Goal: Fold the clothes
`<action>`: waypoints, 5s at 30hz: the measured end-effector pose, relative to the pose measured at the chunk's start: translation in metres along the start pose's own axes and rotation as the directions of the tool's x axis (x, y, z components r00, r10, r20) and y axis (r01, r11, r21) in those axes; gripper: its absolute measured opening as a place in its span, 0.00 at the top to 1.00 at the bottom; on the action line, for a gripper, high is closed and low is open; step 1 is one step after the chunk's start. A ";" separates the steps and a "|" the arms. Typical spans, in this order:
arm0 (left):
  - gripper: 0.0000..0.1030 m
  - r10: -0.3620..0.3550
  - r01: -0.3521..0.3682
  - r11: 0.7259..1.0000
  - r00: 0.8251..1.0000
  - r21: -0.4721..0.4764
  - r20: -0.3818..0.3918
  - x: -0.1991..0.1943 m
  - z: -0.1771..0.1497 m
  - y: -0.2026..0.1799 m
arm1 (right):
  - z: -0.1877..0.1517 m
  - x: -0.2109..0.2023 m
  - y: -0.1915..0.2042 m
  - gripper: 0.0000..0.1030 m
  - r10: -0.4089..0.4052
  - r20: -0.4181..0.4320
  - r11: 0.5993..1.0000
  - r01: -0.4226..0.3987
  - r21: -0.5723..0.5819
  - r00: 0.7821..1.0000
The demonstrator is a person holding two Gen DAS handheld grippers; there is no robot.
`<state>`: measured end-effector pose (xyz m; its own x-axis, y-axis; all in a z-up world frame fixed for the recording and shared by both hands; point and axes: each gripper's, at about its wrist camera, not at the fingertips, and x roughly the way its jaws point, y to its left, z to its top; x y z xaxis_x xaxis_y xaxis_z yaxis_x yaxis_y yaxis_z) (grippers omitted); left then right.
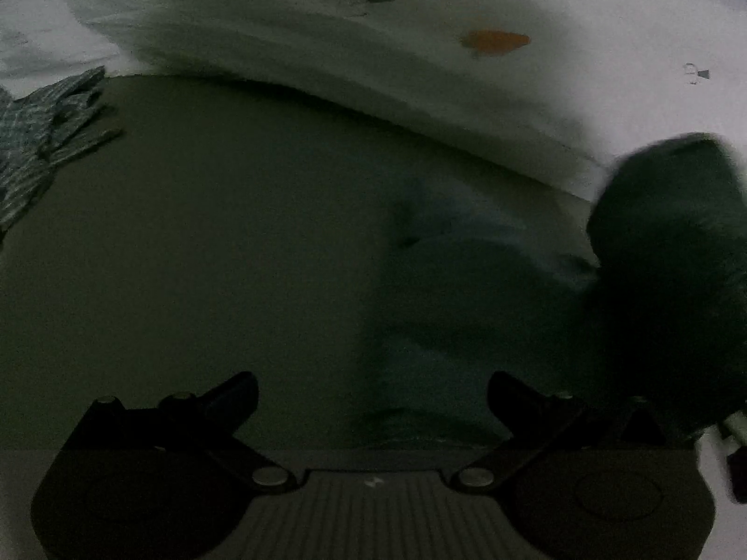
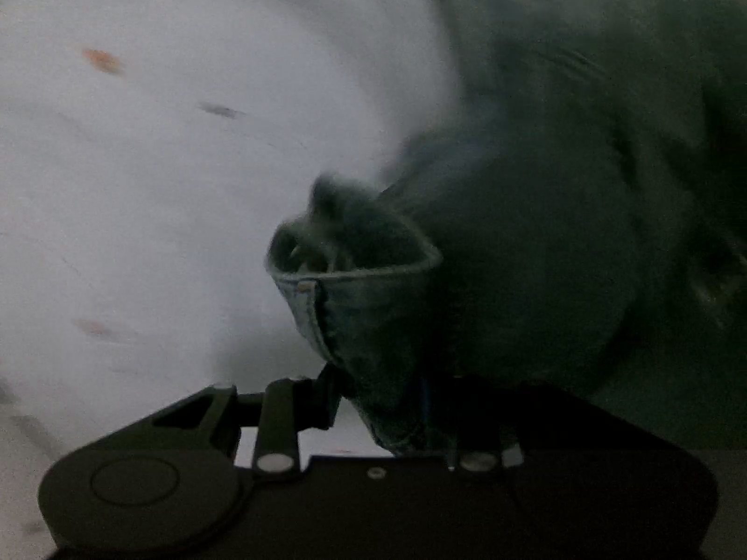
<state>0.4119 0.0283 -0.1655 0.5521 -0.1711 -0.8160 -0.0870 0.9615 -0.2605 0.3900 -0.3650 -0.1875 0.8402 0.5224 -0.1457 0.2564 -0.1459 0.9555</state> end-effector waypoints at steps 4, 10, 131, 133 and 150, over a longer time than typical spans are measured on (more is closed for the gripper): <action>0.00 -0.045 0.044 0.996 0.999 -0.083 -0.012 0.001 0.000 0.028 | -0.014 0.019 -0.017 0.63 -0.183 0.004 0.983 0.183 -0.015 0.983; 0.00 -0.077 0.079 0.985 0.997 -0.156 0.020 0.002 0.000 0.042 | -0.019 0.013 -0.003 0.24 -0.135 0.012 0.991 0.135 0.008 0.991; 0.66 -0.411 0.436 0.868 0.899 -0.237 0.150 0.029 0.008 -0.009 | 0.091 -0.036 -0.024 0.82 0.010 -0.063 1.000 -0.010 0.001 0.998; 0.67 -0.427 0.455 0.870 0.888 -0.191 0.172 0.010 0.006 -0.018 | 0.078 -0.040 -0.024 0.82 0.036 -0.075 0.999 -0.036 0.011 0.997; 0.68 -0.645 0.659 0.748 0.692 0.082 0.323 -0.147 -0.057 -0.057 | -0.021 -0.161 -0.016 0.82 0.382 -0.016 0.923 -0.381 0.050 0.924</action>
<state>0.2886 -0.0132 -0.0604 0.7064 -0.6693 -0.2302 0.3663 0.6239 -0.6903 0.2407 -0.4291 -0.1745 0.8665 0.4408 0.2343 -0.0590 -0.3756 0.9249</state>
